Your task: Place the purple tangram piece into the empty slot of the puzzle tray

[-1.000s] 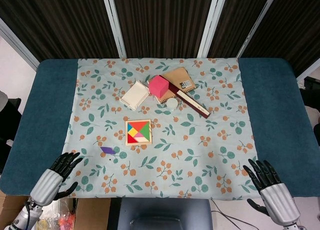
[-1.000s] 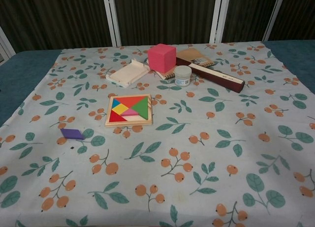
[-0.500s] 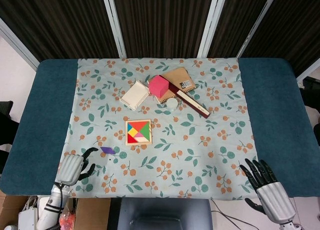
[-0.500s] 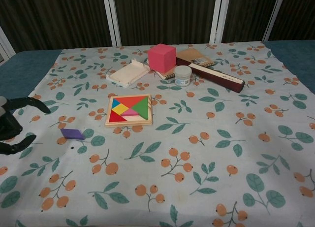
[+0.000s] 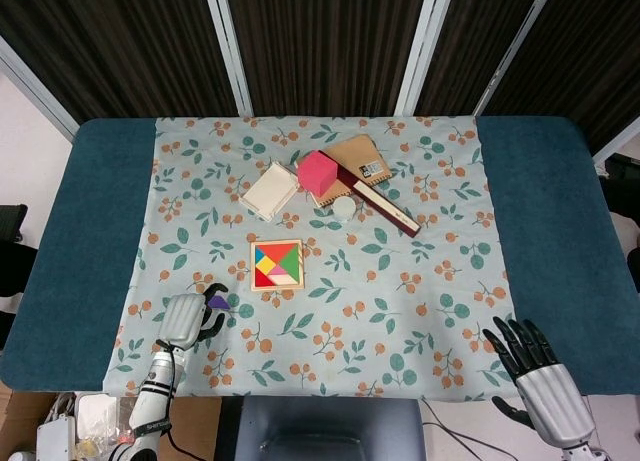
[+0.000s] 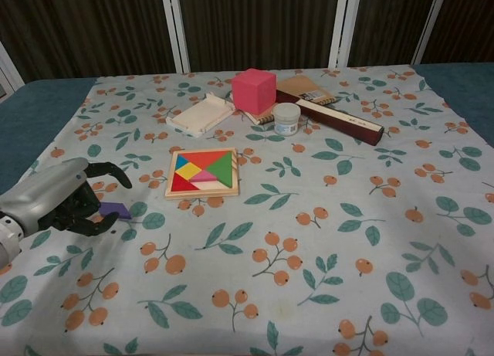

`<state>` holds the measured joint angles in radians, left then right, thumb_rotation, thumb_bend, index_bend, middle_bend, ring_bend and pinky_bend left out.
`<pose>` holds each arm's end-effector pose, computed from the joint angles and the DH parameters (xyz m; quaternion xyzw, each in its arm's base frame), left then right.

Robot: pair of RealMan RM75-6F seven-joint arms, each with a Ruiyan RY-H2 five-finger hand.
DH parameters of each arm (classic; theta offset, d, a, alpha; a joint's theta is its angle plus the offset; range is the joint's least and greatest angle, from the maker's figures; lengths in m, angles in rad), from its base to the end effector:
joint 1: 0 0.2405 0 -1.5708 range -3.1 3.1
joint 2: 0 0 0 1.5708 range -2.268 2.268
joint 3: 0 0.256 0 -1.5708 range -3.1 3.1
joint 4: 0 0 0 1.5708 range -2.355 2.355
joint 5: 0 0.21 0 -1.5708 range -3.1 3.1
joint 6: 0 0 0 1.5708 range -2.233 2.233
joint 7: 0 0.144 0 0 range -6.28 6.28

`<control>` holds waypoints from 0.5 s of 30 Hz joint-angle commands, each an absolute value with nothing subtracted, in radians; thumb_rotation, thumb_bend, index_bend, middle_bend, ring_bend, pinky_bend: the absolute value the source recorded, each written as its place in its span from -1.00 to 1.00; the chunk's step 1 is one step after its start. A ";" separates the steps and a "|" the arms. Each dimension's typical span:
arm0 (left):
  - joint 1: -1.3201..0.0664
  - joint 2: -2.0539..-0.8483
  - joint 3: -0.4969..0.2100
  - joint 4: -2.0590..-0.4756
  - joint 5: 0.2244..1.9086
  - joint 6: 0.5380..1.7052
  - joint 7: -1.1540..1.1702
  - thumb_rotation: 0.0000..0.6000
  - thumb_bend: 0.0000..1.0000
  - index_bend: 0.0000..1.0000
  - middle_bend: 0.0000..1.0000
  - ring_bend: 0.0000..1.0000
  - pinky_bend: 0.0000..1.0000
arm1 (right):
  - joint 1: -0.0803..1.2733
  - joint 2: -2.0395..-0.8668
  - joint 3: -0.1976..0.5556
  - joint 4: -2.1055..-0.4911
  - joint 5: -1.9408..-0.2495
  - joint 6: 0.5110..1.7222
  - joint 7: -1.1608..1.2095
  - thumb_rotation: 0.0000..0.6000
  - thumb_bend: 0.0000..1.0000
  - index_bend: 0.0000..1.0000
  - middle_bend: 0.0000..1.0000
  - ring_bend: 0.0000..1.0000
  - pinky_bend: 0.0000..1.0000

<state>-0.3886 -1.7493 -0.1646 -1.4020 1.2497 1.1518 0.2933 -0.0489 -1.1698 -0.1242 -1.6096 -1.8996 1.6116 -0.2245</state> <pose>-0.2104 0.2648 -0.0504 -0.6377 -0.4754 -0.3912 0.4630 -0.2756 -0.0967 0.1190 0.7076 -0.3024 0.3781 0.5147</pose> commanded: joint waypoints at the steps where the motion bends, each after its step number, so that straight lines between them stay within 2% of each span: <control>1: -0.407 -1.777 -0.180 -1.361 1.218 1.134 0.304 1.00 -0.21 -0.30 1.00 1.00 1.00 | -0.050 -1.167 -0.125 -1.609 -1.901 1.616 -0.220 1.00 -0.76 -1.00 -1.00 -1.00 -1.00; 15: -0.425 -1.795 -0.178 -1.291 1.169 1.116 0.310 1.00 -0.21 -0.25 1.00 1.00 1.00 | -0.054 -1.162 -0.125 -1.610 -1.897 1.622 -0.211 1.00 -0.76 -1.00 -1.00 -1.00 -1.00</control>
<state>-0.4251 -1.7954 -0.1789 -1.2917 1.1706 1.1166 0.3093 -0.0536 -1.1622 -0.1255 -1.6096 -1.8974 1.6217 -0.2110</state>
